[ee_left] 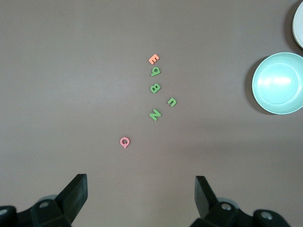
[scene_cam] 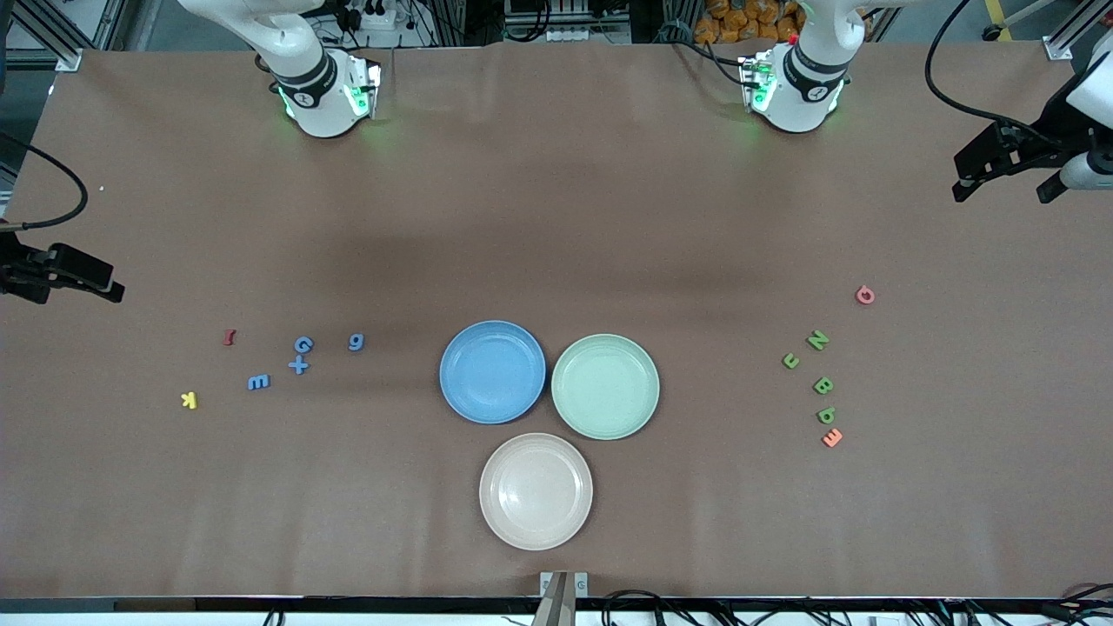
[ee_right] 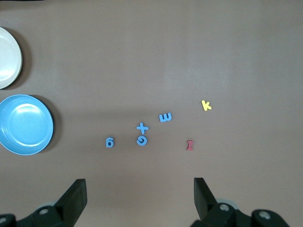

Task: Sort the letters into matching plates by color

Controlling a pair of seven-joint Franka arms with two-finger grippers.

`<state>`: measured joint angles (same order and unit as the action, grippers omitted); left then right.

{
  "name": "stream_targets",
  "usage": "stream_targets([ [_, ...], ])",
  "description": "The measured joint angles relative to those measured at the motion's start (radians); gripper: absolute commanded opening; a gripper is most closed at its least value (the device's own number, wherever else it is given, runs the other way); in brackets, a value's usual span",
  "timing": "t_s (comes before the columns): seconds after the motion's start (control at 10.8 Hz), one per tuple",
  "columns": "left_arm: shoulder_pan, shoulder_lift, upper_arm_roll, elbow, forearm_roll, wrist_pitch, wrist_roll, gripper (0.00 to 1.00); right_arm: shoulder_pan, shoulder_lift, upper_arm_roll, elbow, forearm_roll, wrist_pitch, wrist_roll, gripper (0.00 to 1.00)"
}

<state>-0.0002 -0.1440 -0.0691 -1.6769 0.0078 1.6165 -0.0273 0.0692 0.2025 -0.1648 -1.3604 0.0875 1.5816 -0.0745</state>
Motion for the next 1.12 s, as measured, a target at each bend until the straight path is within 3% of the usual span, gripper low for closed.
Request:
stream_targets([
  [1.12,0.003,0.026,0.002,-0.037,-0.019,-0.012,-0.002,1.0,0.003,0.004,0.001,-0.01,-0.001,0.01,0.0,1.0],
])
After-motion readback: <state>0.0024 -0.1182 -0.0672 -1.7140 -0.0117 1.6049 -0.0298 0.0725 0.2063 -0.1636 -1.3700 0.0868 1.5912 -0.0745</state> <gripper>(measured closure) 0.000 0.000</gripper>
